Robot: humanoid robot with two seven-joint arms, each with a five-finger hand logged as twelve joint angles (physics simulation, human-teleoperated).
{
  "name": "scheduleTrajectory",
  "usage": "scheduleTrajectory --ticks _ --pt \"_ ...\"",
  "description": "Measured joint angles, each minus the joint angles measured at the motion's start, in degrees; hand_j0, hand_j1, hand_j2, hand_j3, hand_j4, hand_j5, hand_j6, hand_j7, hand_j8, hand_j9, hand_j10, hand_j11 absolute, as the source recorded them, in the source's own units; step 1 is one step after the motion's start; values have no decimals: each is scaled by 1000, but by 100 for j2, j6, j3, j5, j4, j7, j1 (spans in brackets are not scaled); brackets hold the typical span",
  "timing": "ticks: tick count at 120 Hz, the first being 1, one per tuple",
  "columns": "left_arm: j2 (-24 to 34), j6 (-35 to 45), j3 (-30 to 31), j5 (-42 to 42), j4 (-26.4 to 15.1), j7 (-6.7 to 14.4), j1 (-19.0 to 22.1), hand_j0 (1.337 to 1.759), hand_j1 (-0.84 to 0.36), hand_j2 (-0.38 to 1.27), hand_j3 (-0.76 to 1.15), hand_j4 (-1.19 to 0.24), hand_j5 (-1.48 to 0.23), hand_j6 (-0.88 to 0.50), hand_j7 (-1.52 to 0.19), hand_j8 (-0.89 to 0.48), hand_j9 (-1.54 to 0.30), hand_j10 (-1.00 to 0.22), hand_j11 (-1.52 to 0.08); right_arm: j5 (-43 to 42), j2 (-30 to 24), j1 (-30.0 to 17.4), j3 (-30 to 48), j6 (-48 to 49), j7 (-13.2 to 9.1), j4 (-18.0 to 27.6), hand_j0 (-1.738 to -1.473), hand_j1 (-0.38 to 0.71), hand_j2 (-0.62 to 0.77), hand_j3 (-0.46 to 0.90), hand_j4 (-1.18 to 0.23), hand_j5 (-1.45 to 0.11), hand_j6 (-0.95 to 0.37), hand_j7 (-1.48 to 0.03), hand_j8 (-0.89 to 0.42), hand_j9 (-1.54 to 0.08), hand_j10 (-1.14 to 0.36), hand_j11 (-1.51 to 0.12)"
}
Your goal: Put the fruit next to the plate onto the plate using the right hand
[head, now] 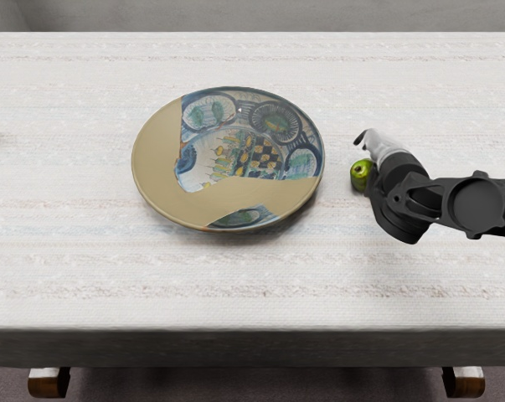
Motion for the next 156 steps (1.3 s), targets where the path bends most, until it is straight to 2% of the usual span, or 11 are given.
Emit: scheduleTrajectory --ticks 87,122,156 --pt "0 0 0 1 0 0 0 1658 348 0 0 -1 -1 -1 -1 -1 -1 -1 -1 6 148 -47 -52 20 -1 -132 -1658 120 -55 0 -393 -512 -394 -510 -394 -511 -393 -511" --pt "0 0 0 2 0 0 0 1658 348 0 0 -1 -1 -1 -1 -1 -1 -1 -1 12 185 -47 -48 32 -6 -164 -1657 152 -13 0 -442 -575 -443 -573 -354 -575 -442 -573" --pt "0 0 1 1 0 0 0 1658 348 0 0 -1 -1 -1 -1 -1 -1 -1 -1 -23 189 -73 -52 32 -4 -167 -1656 173 37 -1 -508 -614 -444 -635 -330 -624 -414 -637"
